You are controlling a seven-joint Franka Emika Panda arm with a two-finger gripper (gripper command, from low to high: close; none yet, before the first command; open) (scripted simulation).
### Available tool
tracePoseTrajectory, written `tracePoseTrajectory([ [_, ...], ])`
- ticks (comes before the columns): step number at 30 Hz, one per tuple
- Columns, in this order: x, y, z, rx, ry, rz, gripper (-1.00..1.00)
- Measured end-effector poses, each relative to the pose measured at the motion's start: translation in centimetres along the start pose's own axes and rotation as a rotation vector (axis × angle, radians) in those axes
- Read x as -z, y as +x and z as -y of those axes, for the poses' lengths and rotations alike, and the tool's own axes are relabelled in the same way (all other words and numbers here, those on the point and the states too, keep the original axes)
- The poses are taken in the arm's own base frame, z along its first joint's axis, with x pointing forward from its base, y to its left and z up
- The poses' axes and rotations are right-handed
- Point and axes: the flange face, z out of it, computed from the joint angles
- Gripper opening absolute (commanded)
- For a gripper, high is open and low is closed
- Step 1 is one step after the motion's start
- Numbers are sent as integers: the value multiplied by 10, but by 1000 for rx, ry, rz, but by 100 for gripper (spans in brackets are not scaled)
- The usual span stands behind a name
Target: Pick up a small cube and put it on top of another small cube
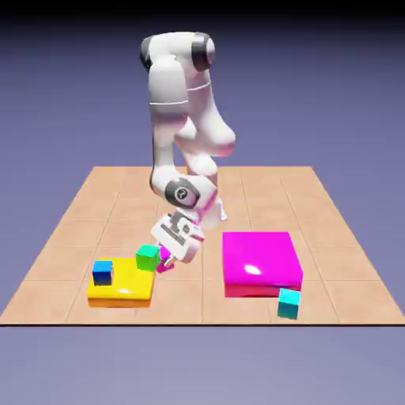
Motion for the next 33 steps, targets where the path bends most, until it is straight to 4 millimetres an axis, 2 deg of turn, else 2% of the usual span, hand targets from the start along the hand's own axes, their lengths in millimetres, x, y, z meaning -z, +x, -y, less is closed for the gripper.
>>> tracePoseTrajectory([
  [5,35,-4,-3,-1,-4,-1,-100],
  [7,35,-4,-3,-2,-3,-1,-100],
  [8,35,-5,-17,19,-55,22,-100],
  [14,41,45,-60,-83,-115,30,-100],
  [15,40,46,-73,-111,-121,53,-100],
  [17,32,38,-99,-192,-113,117,-100],
  [18,34,42,-111,-212,-120,134,-100],
  [21,30,36,-146,-308,-106,209,-100],
  [27,24,7,-189,-517,-11,366,-100],
  [33,24,-21,-223,-711,127,490,-100],
])
